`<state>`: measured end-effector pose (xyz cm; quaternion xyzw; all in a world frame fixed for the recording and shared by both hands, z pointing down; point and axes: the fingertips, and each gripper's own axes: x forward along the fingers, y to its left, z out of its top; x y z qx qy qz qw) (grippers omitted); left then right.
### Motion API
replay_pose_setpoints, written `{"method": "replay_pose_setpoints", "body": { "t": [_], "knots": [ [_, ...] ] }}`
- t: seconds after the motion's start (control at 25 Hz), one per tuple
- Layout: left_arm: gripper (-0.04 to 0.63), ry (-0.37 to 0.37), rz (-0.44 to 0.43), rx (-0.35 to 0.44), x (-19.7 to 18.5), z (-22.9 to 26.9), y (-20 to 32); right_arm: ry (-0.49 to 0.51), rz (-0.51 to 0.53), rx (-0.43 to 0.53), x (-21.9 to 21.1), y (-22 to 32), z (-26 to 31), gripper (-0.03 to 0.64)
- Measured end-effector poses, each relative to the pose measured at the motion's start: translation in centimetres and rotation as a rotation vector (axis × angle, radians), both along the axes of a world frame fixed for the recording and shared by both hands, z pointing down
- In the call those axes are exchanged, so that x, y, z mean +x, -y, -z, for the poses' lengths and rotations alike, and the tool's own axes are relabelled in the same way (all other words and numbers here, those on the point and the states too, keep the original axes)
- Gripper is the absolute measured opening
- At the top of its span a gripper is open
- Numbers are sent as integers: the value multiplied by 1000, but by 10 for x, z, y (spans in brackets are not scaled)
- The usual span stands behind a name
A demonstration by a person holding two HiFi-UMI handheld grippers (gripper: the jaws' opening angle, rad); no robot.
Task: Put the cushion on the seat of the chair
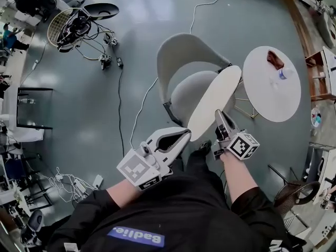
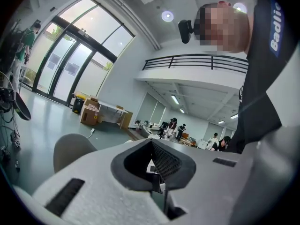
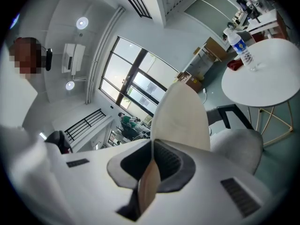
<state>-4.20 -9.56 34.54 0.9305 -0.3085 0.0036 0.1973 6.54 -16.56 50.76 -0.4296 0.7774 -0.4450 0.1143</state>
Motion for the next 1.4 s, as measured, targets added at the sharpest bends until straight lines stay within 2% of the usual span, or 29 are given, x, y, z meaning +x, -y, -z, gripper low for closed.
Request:
{"method": "replay_pose_setpoints", "body": {
  "t": [0.28, 0.64, 0.8, 1.0, 1.2, 1.4],
  "knots": [
    [12, 7, 67, -16, -9, -12, 7, 61, -43, -39, -22, 55, -50, 40],
    [12, 36, 54, -25, -12, -44, 33, 208, -167, -78, -50, 106, -108, 40],
    [12, 46, 38, -78, -4, -60, 45, 282, -242, -93, -45, 118, -143, 40],
    [12, 62, 11, -117, 1, -79, 53, 287, -221, -113, -46, 98, -180, 41],
    [12, 72, -32, -144, 8, -92, 51, 345, -347, -168, -9, 62, -218, 40],
    [12, 87, -73, -167, 17, -101, 47, 349, -405, -202, 18, 40, -241, 40]
  ]
}}
